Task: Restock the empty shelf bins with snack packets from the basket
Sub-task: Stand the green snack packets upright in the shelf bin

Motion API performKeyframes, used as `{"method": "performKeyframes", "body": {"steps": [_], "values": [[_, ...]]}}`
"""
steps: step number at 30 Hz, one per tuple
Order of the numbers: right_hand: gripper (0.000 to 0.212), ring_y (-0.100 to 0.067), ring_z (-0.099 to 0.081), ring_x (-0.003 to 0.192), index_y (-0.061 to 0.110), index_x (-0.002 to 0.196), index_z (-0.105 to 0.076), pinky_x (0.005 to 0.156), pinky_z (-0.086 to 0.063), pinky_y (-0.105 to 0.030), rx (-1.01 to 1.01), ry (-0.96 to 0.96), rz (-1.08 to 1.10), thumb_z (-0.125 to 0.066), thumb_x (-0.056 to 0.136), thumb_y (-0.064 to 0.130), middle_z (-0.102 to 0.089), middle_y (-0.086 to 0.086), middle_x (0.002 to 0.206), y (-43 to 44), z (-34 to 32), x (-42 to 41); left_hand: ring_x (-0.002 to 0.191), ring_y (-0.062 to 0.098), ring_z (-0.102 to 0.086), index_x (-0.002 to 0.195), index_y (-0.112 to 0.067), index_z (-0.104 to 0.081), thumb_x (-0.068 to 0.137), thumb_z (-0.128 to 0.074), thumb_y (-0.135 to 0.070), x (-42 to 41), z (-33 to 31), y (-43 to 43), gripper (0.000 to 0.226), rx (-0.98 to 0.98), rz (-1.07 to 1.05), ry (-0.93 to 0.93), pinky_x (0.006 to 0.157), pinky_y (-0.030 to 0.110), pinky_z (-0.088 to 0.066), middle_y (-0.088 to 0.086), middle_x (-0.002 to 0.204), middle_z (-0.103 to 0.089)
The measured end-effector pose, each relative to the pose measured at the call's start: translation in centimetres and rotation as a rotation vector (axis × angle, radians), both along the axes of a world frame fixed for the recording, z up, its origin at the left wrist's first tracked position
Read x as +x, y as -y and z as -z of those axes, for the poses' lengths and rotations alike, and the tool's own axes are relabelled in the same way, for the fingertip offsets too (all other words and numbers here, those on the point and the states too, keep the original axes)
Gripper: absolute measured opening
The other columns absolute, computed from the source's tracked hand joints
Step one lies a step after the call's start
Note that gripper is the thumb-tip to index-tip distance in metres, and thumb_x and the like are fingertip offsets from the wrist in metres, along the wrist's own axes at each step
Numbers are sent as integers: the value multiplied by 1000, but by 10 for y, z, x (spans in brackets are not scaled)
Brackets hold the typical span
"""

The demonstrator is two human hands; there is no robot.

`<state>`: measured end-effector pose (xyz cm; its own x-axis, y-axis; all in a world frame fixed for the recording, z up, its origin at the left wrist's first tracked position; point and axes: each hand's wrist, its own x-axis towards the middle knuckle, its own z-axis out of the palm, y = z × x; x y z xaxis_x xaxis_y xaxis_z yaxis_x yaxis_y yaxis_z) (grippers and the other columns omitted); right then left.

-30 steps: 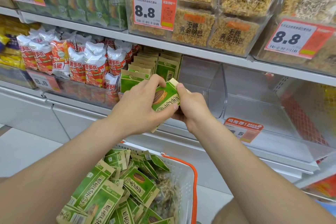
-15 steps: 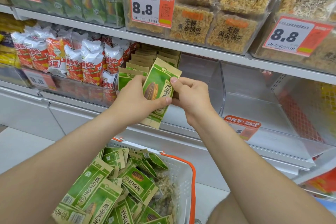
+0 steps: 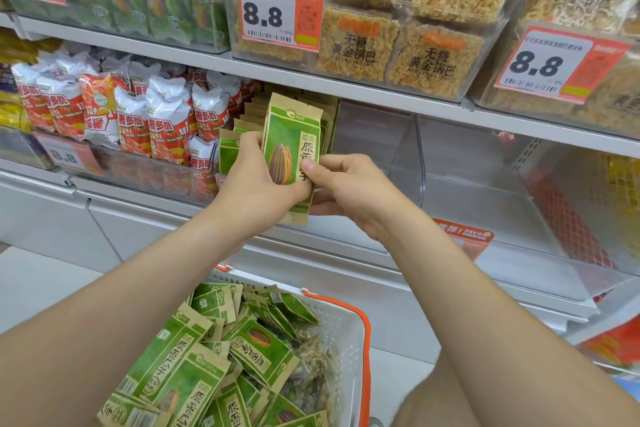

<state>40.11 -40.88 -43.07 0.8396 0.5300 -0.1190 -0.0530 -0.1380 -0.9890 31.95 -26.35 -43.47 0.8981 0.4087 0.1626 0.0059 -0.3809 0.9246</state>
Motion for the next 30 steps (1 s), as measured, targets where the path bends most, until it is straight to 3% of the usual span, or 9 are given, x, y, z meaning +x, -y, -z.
{"method": "performKeyframes", "body": {"steps": [3,6,10,12,16,19,22,25,30], "values": [[21,-30,-78,83,3,109,-73,76,-66,-43,78,32,180,-74,98,21,-79,-18,97,-4,2,1,126,11,-51,150,-20,-27,89,-79,-24,6,5,1,81,139,8,-5,101,28,-44,1,142,-47],[26,-32,-78,81,9,99,-73,76,-66,-51,83,94,344,-86,87,28,-79,-12,84,-8,7,10,132,17,-35,163,-10,-12,98,-69,-28,9,11,9,89,400,-7,31,102,21,-28,12,151,-32],[30,-36,-78,80,17,81,-75,74,-64,-56,64,125,414,-89,73,42,-79,-11,80,-14,9,15,144,31,-33,164,-3,-11,100,-68,-32,15,12,15,90,448,-26,7,111,29,-28,19,156,-31],[28,-33,-78,81,13,91,-75,70,-66,-50,100,58,349,-90,79,33,-79,-16,92,-12,5,17,139,37,-39,160,-2,-21,98,-69,-36,19,12,10,86,518,-40,9,112,41,-36,22,150,-40],[29,-30,-76,80,1,110,-66,57,-63,-39,59,-61,271,-83,89,10,-77,-22,103,-7,-4,23,116,45,-50,148,-1,-38,95,-66,-51,19,11,3,78,794,-86,-34,93,54,-45,23,129,-52],[46,-32,-77,91,7,109,-60,74,-65,-54,60,-64,358,-91,76,16,-76,-19,108,-15,-5,38,111,45,-47,137,-5,-51,99,-50,-56,16,9,1,63,904,-165,-29,90,56,-43,23,126,-49],[63,-31,-71,104,8,121,-50,88,-61,-55,6,-49,457,-88,75,29,-68,-15,122,-20,0,54,118,44,-42,133,-9,-55,96,-61,-45,16,9,-4,52,995,-218,20,92,58,-40,21,137,-43],[51,-32,-64,114,8,128,-51,98,-57,-51,-95,12,524,-77,89,29,-63,-13,128,-19,8,68,134,47,-34,147,-8,-42,92,-69,-40,22,12,-13,69,1043,-235,24,102,62,-37,24,153,-32],[48,-32,-64,116,15,132,-55,102,-56,-48,-134,42,584,-71,87,17,-65,-10,127,-31,21,87,150,51,-19,159,0,-18,89,-75,-41,37,18,-29,100,964,-255,-79,121,62,-24,29,163,-19]]}}
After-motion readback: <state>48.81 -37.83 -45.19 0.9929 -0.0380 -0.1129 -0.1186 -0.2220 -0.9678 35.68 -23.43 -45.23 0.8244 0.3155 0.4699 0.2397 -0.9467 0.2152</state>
